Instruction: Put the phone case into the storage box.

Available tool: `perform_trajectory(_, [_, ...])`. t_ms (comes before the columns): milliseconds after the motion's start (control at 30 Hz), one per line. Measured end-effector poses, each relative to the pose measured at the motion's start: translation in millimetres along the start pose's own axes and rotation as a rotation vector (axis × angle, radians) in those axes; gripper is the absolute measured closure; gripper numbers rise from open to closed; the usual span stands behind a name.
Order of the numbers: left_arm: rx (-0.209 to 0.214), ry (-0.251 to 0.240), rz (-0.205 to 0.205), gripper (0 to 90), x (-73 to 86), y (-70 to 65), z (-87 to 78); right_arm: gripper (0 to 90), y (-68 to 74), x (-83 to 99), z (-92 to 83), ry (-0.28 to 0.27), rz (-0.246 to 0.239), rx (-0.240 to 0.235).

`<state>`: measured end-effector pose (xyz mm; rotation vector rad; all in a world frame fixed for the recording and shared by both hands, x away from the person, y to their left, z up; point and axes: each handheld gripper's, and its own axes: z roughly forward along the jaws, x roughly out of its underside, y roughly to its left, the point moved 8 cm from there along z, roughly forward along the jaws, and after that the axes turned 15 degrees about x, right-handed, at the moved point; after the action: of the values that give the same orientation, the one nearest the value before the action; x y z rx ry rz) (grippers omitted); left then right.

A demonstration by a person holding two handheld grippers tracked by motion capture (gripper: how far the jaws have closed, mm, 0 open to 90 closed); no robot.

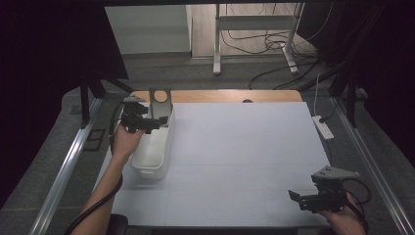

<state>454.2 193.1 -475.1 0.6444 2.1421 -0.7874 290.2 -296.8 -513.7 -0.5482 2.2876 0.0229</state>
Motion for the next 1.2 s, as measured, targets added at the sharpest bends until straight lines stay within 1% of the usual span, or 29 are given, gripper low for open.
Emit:
perform_trajectory(33, [-0.002, 0.004, 0.027, 2.2, 0.4, -5.8, -2.4, 0.7, 0.1, -0.1, -0.1, -0.002, -0.002, -0.001])
perform_trajectory(67, [-0.002, 0.004, 0.027, 2.3, 0.4, -5.8, -2.4, 0.7, 0.1, -0.1, -0.1, -0.002, -0.002, -0.001])
perform_trajectory(233, [0.004, 0.026, 0.054, 2.4, 5.4, -17.2, -5.0, 0.6, 0.1, -0.2, -0.2, -0.003, -0.001, -0.003])
perform_trajectory(267, [0.006, 0.024, 0.062, 2.2, 6.6, -20.3, -5.7, 0.6, 0.1, -0.2, -0.3, -0.003, -0.001, -0.003])
perform_trajectory(367, [0.014, 0.023, 0.063, 2.1, 8.0, -23.9, -5.8, 0.5, 0.2, -0.1, -0.1, -0.001, -0.001, -0.003])
perform_trajectory(467, [0.015, 0.03, 0.077, 1.6, 9.9, -28.6, -5.7, 0.5, 0.5, -0.2, -0.3, -0.003, -0.002, -0.007])
perform_trajectory(700, [0.022, 0.035, 0.09, 1.2, 13.6, -37.0, -5.8, 0.5, 0.6, 0.0, -0.3, -0.002, -0.001, -0.011])
perform_trajectory(833, [0.028, 0.033, 0.091, 0.8, 16.3, -40.4, -5.7, 0.5, 0.9, 0.0, -0.1, -0.002, -0.002, -0.015])
perform_trajectory(967, [0.033, 0.036, 0.09, 0.3, 20.1, -43.0, -6.0, 0.3, 1.6, 0.0, -0.4, -0.003, -0.006, -0.023])
perform_trajectory(1200, [0.039, 0.025, 0.079, 0.1, 26.1, -46.4, -8.5, 0.3, 1.7, -0.1, -0.4, -0.003, -0.004, -0.025])
